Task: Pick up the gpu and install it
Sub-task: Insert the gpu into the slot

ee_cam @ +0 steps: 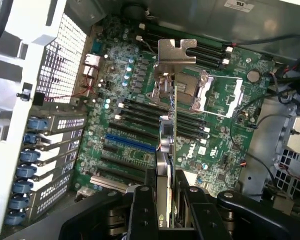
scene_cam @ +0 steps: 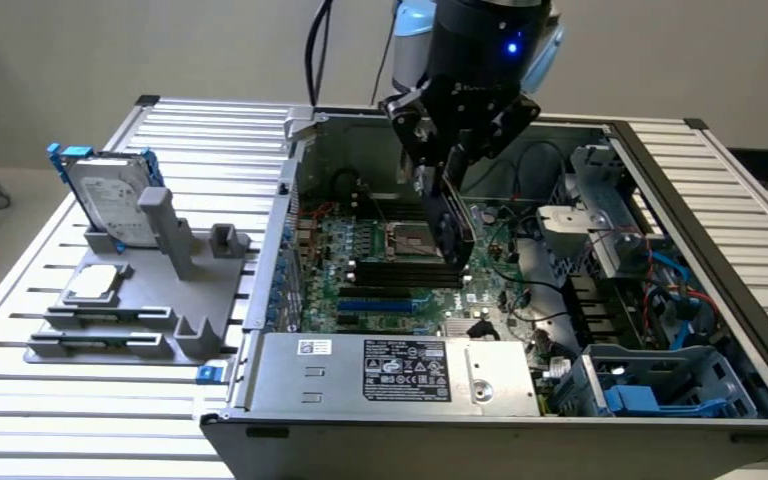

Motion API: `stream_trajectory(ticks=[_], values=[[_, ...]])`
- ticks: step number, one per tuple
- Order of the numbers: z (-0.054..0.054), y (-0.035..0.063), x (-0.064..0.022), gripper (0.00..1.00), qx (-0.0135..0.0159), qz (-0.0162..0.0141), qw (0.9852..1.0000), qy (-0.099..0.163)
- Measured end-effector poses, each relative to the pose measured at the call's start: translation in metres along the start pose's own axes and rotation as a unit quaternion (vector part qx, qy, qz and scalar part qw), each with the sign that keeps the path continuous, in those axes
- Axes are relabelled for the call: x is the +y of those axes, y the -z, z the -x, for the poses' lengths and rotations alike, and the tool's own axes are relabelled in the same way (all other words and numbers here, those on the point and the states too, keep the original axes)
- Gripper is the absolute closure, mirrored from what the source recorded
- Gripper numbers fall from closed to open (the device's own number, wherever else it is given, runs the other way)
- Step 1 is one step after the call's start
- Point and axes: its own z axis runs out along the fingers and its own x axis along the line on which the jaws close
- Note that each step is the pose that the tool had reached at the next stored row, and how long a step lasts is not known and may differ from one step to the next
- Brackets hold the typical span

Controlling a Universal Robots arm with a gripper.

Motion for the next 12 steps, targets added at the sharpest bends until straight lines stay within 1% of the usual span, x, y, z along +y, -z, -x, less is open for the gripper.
stream_trajectory(ticks=[3,6,9,12], values=[[0.0,-0.0009,-0.0001,0.74,0.0013,-0.0014,0.9996,0.028],[0.0001,-0.0019,-0.0001,0.74,0.0026,-0.0027,0.9985,0.055],[0.0002,-0.0029,-0.0001,0.74,0.0038,-0.0041,0.9966,0.082],[0.0002,-0.004,-0.0002,0.74,0.0051,-0.0054,0.994,0.109]])
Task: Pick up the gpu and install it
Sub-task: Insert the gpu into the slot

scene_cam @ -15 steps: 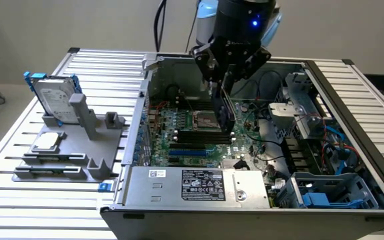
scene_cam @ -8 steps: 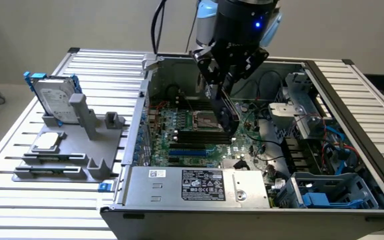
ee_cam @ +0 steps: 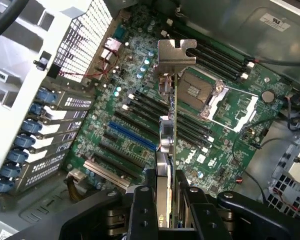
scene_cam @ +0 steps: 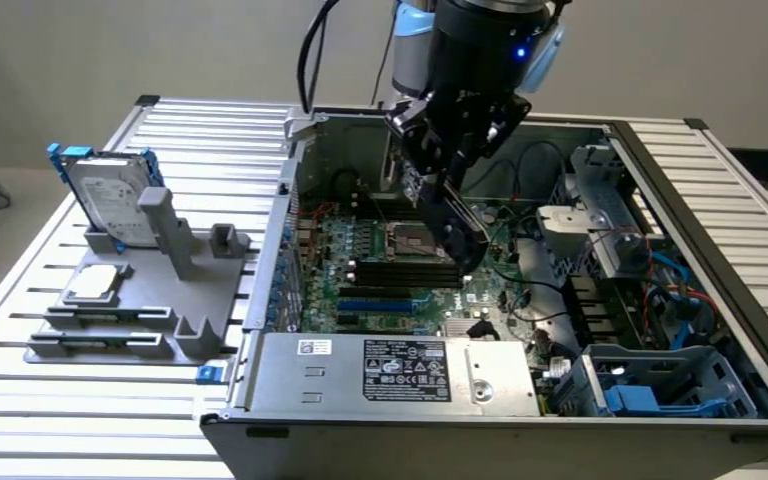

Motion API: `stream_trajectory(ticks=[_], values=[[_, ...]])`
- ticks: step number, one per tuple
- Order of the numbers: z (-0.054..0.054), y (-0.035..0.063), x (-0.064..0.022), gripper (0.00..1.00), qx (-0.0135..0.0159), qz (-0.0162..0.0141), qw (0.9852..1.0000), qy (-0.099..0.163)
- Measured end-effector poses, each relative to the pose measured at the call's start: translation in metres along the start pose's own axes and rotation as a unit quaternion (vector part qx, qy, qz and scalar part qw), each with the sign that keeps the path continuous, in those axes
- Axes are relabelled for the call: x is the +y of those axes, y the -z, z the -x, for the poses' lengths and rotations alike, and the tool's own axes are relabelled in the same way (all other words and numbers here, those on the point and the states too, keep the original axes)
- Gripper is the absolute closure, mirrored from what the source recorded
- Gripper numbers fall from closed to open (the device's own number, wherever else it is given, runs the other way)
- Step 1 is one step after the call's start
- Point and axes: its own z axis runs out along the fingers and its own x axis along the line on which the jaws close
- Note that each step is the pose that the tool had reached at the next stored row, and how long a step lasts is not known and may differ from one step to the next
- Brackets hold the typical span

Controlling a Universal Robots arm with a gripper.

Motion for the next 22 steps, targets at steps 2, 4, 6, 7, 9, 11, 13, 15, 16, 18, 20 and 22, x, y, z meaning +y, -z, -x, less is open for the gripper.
stream_trajectory(ticks=[2,4,6,7,9,11,13,15,16,18,20,22], values=[[0.0001,-0.0007,0.0,0.74,0.0009,-0.001,0.9998,0.018],[0.0001,-0.0014,-0.0001,0.74,0.0017,-0.0019,0.9993,0.036],[0.0001,-0.0021,-0.0001,0.74,0.0026,-0.0029,0.9985,0.054],[0.0001,-0.0025,-0.0001,0.74,0.003,-0.0033,0.998,0.063],[0.0002,-0.0032,-0.0002,0.74,0.0039,-0.0043,0.9967,0.081],[0.0002,-0.0041,-0.0002,0.74,0.0049,-0.0053,0.995,0.1],[0.0002,-0.0049,-0.0002,0.74,0.0057,-0.0062,0.9931,0.117],[0.0003,-0.0058,-0.0003,0.74,0.0066,-0.0072,0.9908,0.135],[0.0003,-0.0064,-0.0003,0.74,0.007,-0.0077,0.9894,0.145],[0.0004,-0.0073,-0.0003,0.74,0.0079,-0.0087,0.9867,0.162],[0.0004,-0.0082,-0.0004,0.74,0.0088,-0.0096,0.9836,0.18],[0.0005,-0.0092,-0.0004,0.74,0.0097,-0.0106,0.9801,0.198]])
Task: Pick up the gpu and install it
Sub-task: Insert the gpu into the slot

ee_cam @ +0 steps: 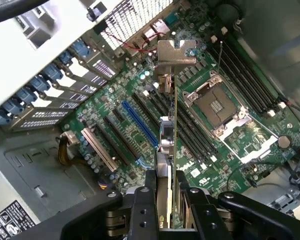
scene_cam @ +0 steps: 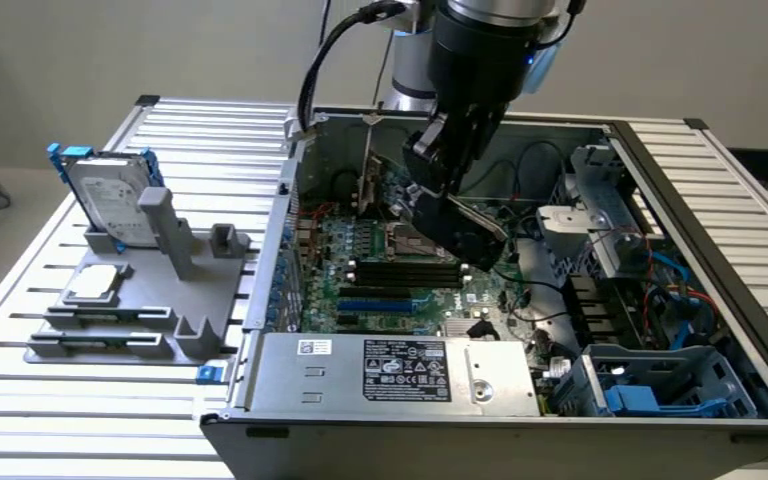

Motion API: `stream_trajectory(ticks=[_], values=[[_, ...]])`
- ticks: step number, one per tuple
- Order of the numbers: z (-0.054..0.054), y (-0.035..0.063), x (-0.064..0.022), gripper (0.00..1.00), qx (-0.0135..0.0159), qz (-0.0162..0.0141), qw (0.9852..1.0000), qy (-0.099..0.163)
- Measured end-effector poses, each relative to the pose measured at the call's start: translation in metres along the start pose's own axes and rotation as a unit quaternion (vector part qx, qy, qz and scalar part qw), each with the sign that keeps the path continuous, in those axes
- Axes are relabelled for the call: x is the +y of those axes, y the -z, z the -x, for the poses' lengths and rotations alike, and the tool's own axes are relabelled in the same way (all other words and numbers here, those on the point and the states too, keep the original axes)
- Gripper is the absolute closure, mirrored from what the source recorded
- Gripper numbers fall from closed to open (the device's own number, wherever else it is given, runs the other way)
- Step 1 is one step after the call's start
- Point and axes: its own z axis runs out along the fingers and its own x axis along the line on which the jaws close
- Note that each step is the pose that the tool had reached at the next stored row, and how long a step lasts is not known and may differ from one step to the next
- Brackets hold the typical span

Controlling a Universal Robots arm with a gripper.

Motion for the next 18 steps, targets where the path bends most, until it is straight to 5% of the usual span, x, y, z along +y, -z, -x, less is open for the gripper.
stream_trajectory(ticks=[4,9,15,18], values=[[0.0,-0.0021,-0.0001,0.74,0.0017,-0.0019,0.9993,0.036],[0.0,-0.0066,-0.0003,0.74,0.0034,-0.0044,0.9966,0.082],[0.001,-0.0131,-0.0007,0.74,0.0034,-0.0069,0.9907,0.136],[0.001,-0.015,-0.0007,0.74,0.0005,-0.0063,0.9868,0.162]])
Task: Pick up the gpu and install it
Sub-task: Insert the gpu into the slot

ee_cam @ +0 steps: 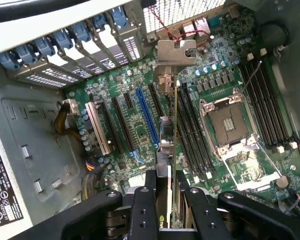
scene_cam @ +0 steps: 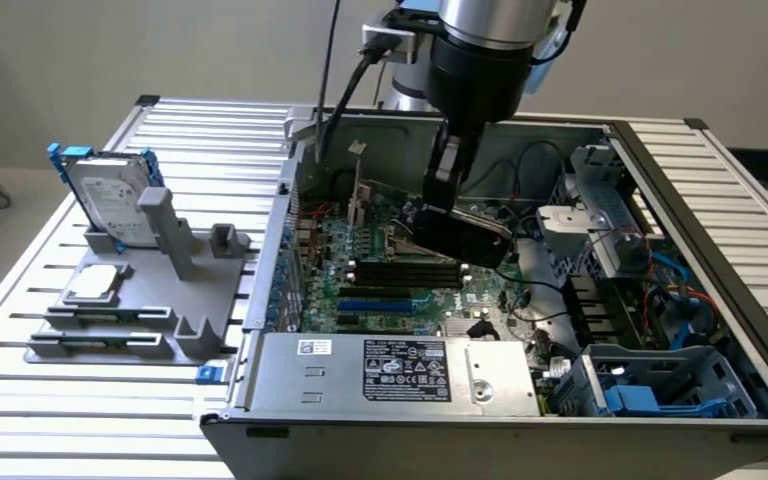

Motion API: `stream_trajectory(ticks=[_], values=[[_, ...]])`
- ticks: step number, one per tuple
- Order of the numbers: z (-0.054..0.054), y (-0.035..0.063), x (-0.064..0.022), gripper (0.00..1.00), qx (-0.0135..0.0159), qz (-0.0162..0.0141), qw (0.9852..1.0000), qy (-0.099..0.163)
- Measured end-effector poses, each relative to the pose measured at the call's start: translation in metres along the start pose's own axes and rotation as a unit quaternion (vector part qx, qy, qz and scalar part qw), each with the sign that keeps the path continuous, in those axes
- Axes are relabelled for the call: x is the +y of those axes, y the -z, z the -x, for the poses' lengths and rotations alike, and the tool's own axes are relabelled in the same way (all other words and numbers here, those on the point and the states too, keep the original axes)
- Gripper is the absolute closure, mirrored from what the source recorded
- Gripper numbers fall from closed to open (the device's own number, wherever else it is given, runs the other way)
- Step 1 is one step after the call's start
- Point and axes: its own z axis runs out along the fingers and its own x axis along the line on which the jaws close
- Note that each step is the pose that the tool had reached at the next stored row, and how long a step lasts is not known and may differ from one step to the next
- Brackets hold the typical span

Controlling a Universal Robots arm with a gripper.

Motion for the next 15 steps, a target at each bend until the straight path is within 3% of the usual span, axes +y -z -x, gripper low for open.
stream_trajectory(ticks=[4,6,8,13,15], values=[[0.0001,-0.0014,-0.0001,0.74,-0.0093,0.0012,0.9995,0.029],[0.0002,-0.0021,-0.0001,0.74,-0.0121,0.0016,0.9989,0.045],[0.0002,-0.0027,-0.0002,0.74,-0.0127,0.0017,0.998,0.062],[0.0,-0.0041,0.0003,0.74,-0.011,0.0009,0.9947,0.102],[-0.0007,-0.0054,0.0023,0.74,-0.0113,-0.001,0.9942,0.107]])
